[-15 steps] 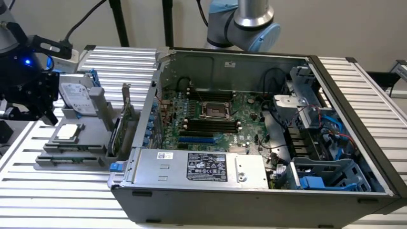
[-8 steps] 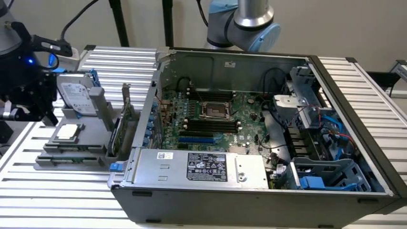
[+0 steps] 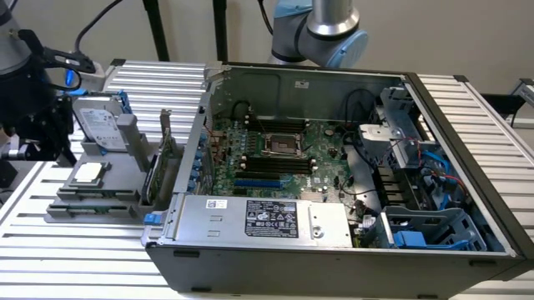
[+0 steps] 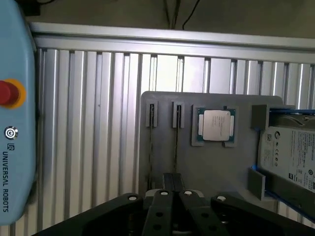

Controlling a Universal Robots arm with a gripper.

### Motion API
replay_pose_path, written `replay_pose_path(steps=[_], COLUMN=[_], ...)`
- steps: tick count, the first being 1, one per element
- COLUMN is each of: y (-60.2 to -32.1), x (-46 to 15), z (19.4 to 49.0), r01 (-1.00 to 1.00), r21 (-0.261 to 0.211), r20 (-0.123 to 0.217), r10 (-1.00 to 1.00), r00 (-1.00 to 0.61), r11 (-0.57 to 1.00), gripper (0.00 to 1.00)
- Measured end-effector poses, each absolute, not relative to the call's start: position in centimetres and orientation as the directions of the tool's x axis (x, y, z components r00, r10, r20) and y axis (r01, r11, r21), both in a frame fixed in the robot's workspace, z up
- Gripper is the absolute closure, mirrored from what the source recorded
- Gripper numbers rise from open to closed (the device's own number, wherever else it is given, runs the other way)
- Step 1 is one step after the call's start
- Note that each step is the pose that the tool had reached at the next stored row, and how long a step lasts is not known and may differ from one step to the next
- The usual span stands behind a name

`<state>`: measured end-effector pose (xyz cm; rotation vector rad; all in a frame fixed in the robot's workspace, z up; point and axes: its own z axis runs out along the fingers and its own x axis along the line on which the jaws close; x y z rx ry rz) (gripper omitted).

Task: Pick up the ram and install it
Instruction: 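Pick up the ram and move it above insertion slot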

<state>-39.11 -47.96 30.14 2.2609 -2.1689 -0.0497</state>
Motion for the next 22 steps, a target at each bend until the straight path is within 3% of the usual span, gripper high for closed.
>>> replay_pose_path(steps=[16,18,22], y=[-50.1,-50.3,-50.4], x=[-37.6,-37.5,-37.5], z=[29.9,29.8,29.5], r01=[-0.999,-0.999,-0.999], r21=[0.027,0.027,0.027], r20=[-0.026,-0.029,-0.033], r10=[-0.999,-0.999,-0.999], r00=[0.043,0.043,0.043], r11=[-0.044,-0.044,-0.044], gripper=[0.88,0.76,0.64])
